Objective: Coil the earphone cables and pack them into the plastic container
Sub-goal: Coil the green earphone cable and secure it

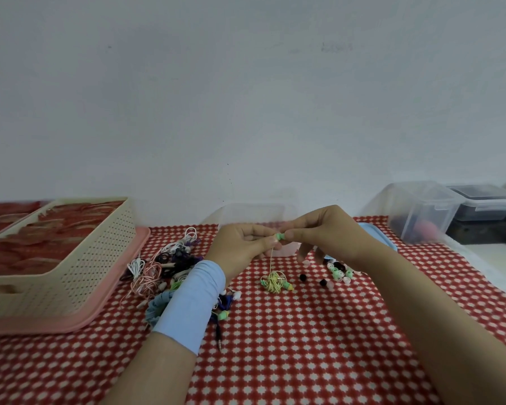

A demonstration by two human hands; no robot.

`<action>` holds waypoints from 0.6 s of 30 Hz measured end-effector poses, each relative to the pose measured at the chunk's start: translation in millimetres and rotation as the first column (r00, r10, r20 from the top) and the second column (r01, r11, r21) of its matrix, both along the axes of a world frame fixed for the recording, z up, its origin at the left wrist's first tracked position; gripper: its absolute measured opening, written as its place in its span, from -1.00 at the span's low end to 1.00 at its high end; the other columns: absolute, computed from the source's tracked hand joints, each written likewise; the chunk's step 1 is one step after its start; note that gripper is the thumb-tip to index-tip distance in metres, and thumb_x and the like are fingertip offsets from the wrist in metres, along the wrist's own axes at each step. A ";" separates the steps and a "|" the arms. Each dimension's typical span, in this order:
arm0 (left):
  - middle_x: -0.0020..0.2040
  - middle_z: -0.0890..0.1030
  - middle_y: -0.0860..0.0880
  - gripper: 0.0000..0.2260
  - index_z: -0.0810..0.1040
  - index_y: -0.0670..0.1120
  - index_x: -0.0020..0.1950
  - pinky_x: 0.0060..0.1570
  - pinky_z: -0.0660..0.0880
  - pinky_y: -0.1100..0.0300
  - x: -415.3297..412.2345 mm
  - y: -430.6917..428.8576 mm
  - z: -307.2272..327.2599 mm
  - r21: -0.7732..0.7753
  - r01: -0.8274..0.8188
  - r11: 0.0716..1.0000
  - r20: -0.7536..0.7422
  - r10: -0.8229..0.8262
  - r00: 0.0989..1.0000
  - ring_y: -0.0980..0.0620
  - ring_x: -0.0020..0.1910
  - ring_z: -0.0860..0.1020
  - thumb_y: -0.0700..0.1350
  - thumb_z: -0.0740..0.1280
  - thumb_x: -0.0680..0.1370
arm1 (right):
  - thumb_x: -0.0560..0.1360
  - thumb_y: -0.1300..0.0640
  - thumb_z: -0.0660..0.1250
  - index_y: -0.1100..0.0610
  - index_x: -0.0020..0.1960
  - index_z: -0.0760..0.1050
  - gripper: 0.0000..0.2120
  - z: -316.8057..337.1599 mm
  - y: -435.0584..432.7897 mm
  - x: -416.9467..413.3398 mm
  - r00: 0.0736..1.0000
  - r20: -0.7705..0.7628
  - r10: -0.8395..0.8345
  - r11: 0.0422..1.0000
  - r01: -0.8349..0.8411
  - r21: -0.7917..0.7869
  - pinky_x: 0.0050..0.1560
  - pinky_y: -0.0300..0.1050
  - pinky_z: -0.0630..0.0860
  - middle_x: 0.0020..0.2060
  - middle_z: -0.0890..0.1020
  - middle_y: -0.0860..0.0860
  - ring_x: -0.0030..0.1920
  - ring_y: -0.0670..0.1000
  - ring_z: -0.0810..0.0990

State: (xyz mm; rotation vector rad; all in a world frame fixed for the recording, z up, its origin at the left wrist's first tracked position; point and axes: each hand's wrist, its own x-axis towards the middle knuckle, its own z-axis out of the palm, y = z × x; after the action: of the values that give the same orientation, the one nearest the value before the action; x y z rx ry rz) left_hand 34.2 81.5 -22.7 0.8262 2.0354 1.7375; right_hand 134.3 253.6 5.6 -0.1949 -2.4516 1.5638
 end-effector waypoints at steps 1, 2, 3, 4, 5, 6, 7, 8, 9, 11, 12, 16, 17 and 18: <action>-0.21 0.73 -0.01 -0.91 0.67 -0.07 -0.06 -0.02 0.60 0.19 0.1 -0.4 0.1 0.001 0.006 1.000 -0.002 -0.006 1.000 0.11 -0.23 0.67 -0.24 0.46 0.49 | 0.50 0.18 0.49 0.08 -0.03 0.75 -0.92 -0.1 0.2 0.0 1.000 0.004 0.005 1.000 -0.005 -0.002 -0.41 -0.18 0.56 -0.19 0.77 0.01 -0.30 0.05 0.71; -0.20 0.73 -0.02 -0.91 0.67 -0.07 -0.06 0.00 0.60 0.19 -0.2 -0.6 -0.3 0.001 0.016 1.000 -0.004 -0.016 1.000 0.09 -0.21 0.68 -0.24 0.46 0.49 | 0.50 0.19 0.49 0.07 -0.04 0.75 -0.92 -0.7 0.5 0.3 1.000 0.009 0.005 1.000 -0.005 -0.009 -0.41 -0.19 0.54 -0.20 0.76 0.00 -0.30 0.03 0.70; -0.18 0.73 -0.03 -0.91 0.67 -0.07 -0.05 0.01 0.60 0.18 -0.2 -1.0 -0.4 0.001 0.030 1.000 -0.003 -0.030 1.000 0.07 -0.19 0.68 -0.24 0.46 0.49 | 0.50 0.20 0.50 0.05 -0.06 0.75 -0.91 -1.2 0.9 0.8 1.000 0.021 0.006 1.000 -0.006 -0.028 -0.40 -0.19 0.53 -0.22 0.76 0.00 -0.29 0.01 0.68; -0.16 0.73 -0.04 -0.90 0.67 -0.07 -0.04 0.01 0.60 0.17 -0.7 -1.5 -0.7 -0.002 0.044 0.999 0.001 -0.044 0.999 0.06 -0.19 0.68 -0.24 0.46 0.49 | 0.50 0.20 0.49 0.05 -0.08 0.76 -0.91 -1.5 1.6 1.4 0.999 0.039 0.017 0.998 -0.014 -0.063 -0.38 -0.18 0.51 -0.23 0.75 0.01 -0.29 0.01 0.66; -0.15 0.73 -0.06 -0.89 0.67 -0.07 -0.03 0.01 0.60 0.15 -1.2 -2.2 -0.9 -0.007 0.057 0.998 0.003 -0.057 0.998 0.06 -0.20 0.67 -0.24 0.46 0.49 | 0.50 0.19 0.49 0.06 -0.09 0.76 -0.92 -1.7 2.4 2.2 0.997 0.060 0.039 0.993 -0.032 -0.114 -0.36 -0.16 0.50 -0.21 0.74 0.04 -0.29 0.01 0.63; -0.14 0.73 -0.07 -0.89 0.67 -0.06 -0.03 0.02 0.60 0.12 -2.0 -2.5 -1.1 -0.014 0.067 0.998 0.001 -0.067 0.998 0.06 -0.21 0.65 -0.23 0.47 0.48 | 0.50 0.18 0.48 0.08 -0.08 0.76 -0.92 -1.6 2.9 3.0 0.994 0.079 0.069 0.984 -0.055 -0.167 -0.35 -0.15 0.49 -0.17 0.74 0.06 -0.30 0.02 0.61; -0.14 0.73 -0.08 -0.88 0.67 -0.06 -0.02 0.03 0.60 0.09 -2.7 -2.7 -1.3 -0.020 0.073 0.997 -0.004 -0.073 0.997 0.05 -0.21 0.64 -0.23 0.47 0.48 | 0.51 0.17 0.47 0.11 -0.07 0.75 -0.92 -1.7 3.5 3.4 0.992 0.088 0.094 0.976 -0.074 -0.204 -0.35 -0.14 0.49 -0.13 0.74 0.09 -0.31 0.02 0.61; -0.14 0.73 -0.09 -0.88 0.68 -0.05 -0.03 0.04 0.60 0.07 -3.2 -2.8 -1.6 -0.022 0.076 0.997 -0.008 -0.076 0.997 0.05 -0.21 0.64 -0.22 0.47 0.48 | 0.51 0.16 0.46 0.13 -0.06 0.75 -0.91 -1.6 4.0 3.5 0.990 0.089 0.105 0.972 -0.083 -0.222 -0.36 -0.15 0.49 -0.10 0.74 0.10 -0.31 0.01 0.61; -0.15 0.73 -0.09 -0.88 0.68 -0.05 -0.03 0.05 0.60 0.06 -3.2 -2.8 -1.9 -0.018 0.076 0.997 -0.007 -0.076 0.997 0.04 -0.21 0.64 -0.23 0.47 0.48 | 0.51 0.16 0.46 0.15 -0.04 0.75 -0.89 -1.5 4.3 3.6 0.991 0.087 0.105 0.971 -0.084 -0.224 -0.38 -0.16 0.50 -0.09 0.74 0.12 -0.32 0.01 0.61; -0.18 0.72 -0.08 -0.88 0.68 -0.04 -0.05 0.03 0.61 0.08 -2.3 -2.7 -2.1 -0.008 0.077 0.997 -0.004 -0.077 0.997 0.04 -0.22 0.63 -0.24 0.47 0.47 | 0.52 0.17 0.45 0.18 -0.01 0.74 -0.88 -1.4 4.5 3.2 0.992 0.081 0.099 0.973 -0.079 -0.215 -0.39 -0.17 0.50 -0.07 0.75 0.13 -0.33 0.00 0.61; -0.18 0.72 -0.08 -0.88 0.68 -0.04 -0.05 0.01 0.60 0.09 -2.3 -2.6 -2.5 -0.004 0.077 0.997 0.000 -0.077 0.997 0.03 -0.22 0.63 -0.24 0.47 0.47 | 0.53 0.17 0.44 0.18 0.00 0.74 -0.87 -1.6 4.4 3.0 0.992 0.081 0.097 0.974 -0.078 -0.212 -0.39 -0.17 0.50 -0.07 0.75 0.14 -0.33 0.00 0.61; -0.16 0.72 -0.11 -0.87 0.69 -0.06 -0.04 -0.03 0.58 0.10 -2.7 -2.5 -3.9 0.012 0.081 0.997 0.022 -0.082 0.996 0.02 -0.22 0.62 -0.25 0.47 0.47 | 0.52 0.16 0.45 0.16 0.00 0.74 -0.88 -2.7 5.0 2.8 0.991 0.084 0.103 0.973 -0.082 -0.215 -0.36 -0.17 0.48 -0.05 0.75 0.13 -0.32 -0.01 0.60; -0.15 0.72 -0.13 -0.87 0.69 -0.07 -0.03 -0.03 0.57 0.10 -2.4 -2.4 -4.2 0.017 0.083 0.996 0.030 -0.084 0.996 0.02 -0.22 0.62 -0.26 0.47 0.47 | 0.51 0.16 0.45 0.15 0.00 0.74 -0.87 -2.9 5.4 2.7 0.991 0.083 0.102 0.973 -0.083 -0.215 -0.36 -0.17 0.48 -0.05 0.75 0.13 -0.32 -0.01 0.60; -0.15 0.72 -0.14 -0.87 0.69 -0.08 -0.03 -0.04 0.56 0.10 -2.2 -2.2 -4.6 0.027 0.088 0.996 0.043 -0.089 0.995 0.02 -0.24 0.61 -0.27 0.46 0.48 | 0.51 0.16 0.45 0.15 -0.01 0.74 -0.87 -3.0 5.5 2.6 0.991 0.081 0.103 0.972 -0.084 -0.217 -0.37 -0.18 0.47 -0.06 0.75 0.12 -0.32 -0.01 0.60</action>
State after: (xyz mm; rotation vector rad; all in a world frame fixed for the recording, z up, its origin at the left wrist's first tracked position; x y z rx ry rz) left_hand 32.0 79.3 -27.2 0.8643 1.9226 1.7208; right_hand 136.9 259.1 2.5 -0.1937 -2.3881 1.9006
